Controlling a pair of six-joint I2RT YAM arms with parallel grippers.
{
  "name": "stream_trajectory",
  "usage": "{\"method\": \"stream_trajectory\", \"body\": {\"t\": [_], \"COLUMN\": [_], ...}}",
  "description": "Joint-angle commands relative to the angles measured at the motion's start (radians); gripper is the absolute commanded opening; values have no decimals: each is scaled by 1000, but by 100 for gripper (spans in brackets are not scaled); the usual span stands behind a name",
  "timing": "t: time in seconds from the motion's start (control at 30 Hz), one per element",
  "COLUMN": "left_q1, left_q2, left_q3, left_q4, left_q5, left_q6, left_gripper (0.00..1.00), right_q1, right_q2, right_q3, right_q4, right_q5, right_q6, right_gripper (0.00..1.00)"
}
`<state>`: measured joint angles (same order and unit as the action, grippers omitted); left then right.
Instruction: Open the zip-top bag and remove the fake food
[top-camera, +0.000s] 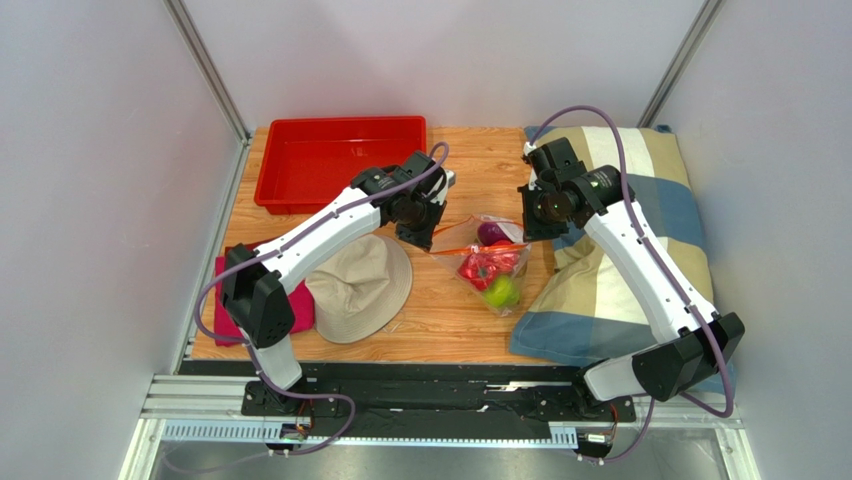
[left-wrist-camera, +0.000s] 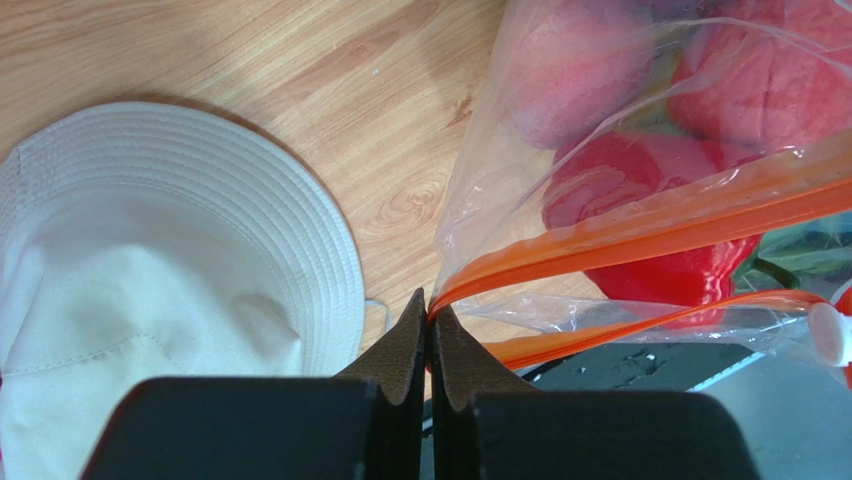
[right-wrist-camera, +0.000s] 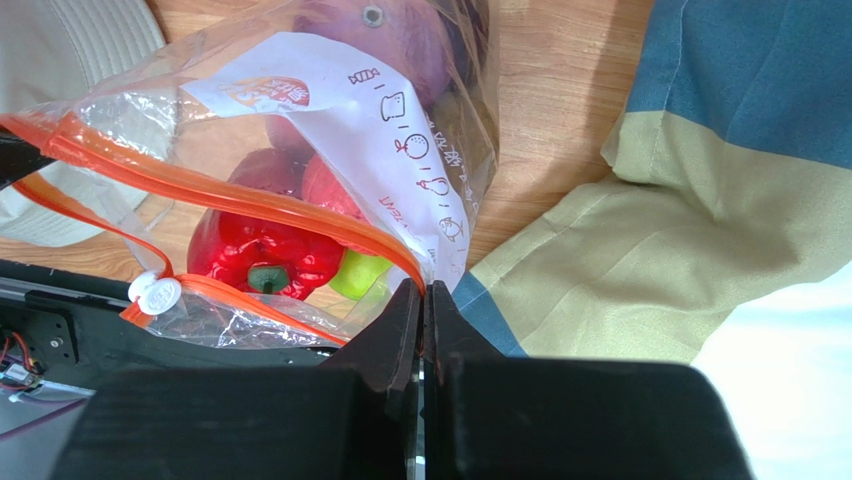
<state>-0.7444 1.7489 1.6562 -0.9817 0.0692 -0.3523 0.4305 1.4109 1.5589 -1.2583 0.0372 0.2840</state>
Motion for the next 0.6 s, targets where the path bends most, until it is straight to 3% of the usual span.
{"method": "stream_trajectory", "body": {"t": [0.0,0.1,0.2,0.23,0.57], "left_q1": [7,5,-1,-3,-107], "left_q2": [-80,-85,-101,-104,-123], "left_q3": [-3,46,103,118,261], "left_q4": [-6,12,26,29,112], "left_q5": [9,116,167,176,196], "left_q6": [32,47,50,50,125], "left_gripper": [0,0,14,23,32], "right_q1": [-7,16,54,60,60], "right_q2": [-26,-30,-17,-13,-7], "right_q3": [43,32,30,27,49], "right_q4": [-23,-6,-3,-1,-1], "right_q5": [52,-16,-23,-63,-126], "right_q6": [-29,-22,-11,-6,15], "right_gripper": [0,0,0,0,0]}}
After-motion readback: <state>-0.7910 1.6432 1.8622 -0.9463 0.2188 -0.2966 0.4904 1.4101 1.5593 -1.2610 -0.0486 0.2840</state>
